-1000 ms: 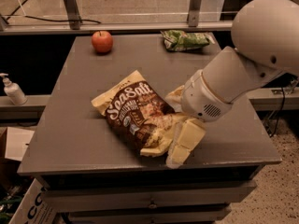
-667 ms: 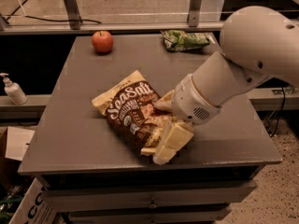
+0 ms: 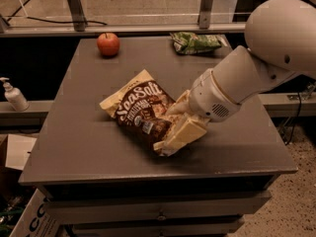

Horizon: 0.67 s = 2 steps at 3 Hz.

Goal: Move brown chip bag near green jalapeno chip bag

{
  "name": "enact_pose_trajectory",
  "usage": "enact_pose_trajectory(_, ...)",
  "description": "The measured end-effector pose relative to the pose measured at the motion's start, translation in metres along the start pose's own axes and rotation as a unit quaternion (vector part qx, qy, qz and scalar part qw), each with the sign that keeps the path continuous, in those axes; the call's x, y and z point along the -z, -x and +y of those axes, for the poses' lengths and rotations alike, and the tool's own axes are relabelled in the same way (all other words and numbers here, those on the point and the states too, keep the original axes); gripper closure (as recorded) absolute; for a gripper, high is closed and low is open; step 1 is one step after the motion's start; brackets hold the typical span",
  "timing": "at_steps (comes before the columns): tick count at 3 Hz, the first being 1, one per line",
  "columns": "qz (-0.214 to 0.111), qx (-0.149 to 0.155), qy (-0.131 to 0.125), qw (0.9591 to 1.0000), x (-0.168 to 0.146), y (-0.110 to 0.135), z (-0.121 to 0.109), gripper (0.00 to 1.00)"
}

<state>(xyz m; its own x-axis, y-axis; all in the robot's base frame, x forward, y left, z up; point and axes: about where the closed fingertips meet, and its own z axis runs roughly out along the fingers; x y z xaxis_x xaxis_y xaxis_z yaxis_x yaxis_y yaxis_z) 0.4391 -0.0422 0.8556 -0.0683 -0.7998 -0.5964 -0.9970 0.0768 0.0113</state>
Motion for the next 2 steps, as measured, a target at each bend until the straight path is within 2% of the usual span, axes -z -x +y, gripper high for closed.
enact_pose_trajectory(1,-0.006,-0.004,-0.033,0.9994,0.032,-0.004,-0.022,0.87)
enact_pose_trajectory(2,-0.003,-0.017,-0.072,0.9973,0.069,-0.020,-0.049,1.00)
